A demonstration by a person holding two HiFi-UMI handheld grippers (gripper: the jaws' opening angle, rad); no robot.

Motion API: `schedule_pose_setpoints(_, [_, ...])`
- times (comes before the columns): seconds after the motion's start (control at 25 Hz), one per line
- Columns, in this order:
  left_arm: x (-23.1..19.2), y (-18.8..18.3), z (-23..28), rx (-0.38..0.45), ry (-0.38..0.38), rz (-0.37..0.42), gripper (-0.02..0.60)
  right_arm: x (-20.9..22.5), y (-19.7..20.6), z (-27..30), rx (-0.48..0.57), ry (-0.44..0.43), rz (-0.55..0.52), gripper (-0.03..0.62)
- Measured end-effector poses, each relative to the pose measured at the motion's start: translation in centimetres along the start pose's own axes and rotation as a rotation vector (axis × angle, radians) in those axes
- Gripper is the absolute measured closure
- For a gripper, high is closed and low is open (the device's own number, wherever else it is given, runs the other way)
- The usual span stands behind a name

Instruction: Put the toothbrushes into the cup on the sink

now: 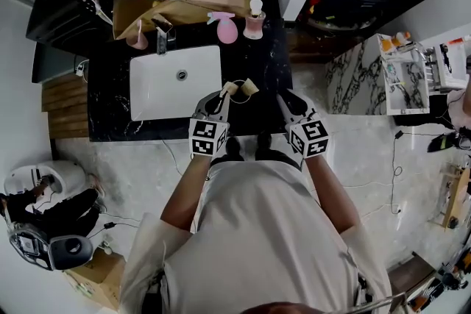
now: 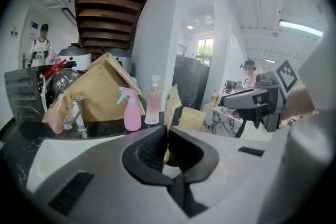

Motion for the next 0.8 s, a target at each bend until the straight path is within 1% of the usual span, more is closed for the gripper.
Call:
schedule_pose_setpoints(0.32, [0.6,0.9,1.4,-0.025,0.006,0.038,0.572,-0.1,0.1,0.1,-0.008,0.003,-0.003,0.510])
schedule_pose_setpoints(0.68, [0.3,1.5,2.5,-0.020,0.000,0.055,0.571,-0.1,0.4,0.3,-0.018,0.008,0.000,0.510])
schedule_pose_setpoints(0.8, [0.5,2.1,2.8,-0.036,0.000,0.080,0.571,0.0,0.5,0.3,-0.021,0.009,0.003,0.510])
Point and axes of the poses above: the fingertips, and each gripper's own axes: z forward along the fingers, x to its right, y out of its underside, the point moved 4 cm from there along -z, backward along the fingers, and after that the axes turned 10 degrees about -y, right-handed, at the moved point
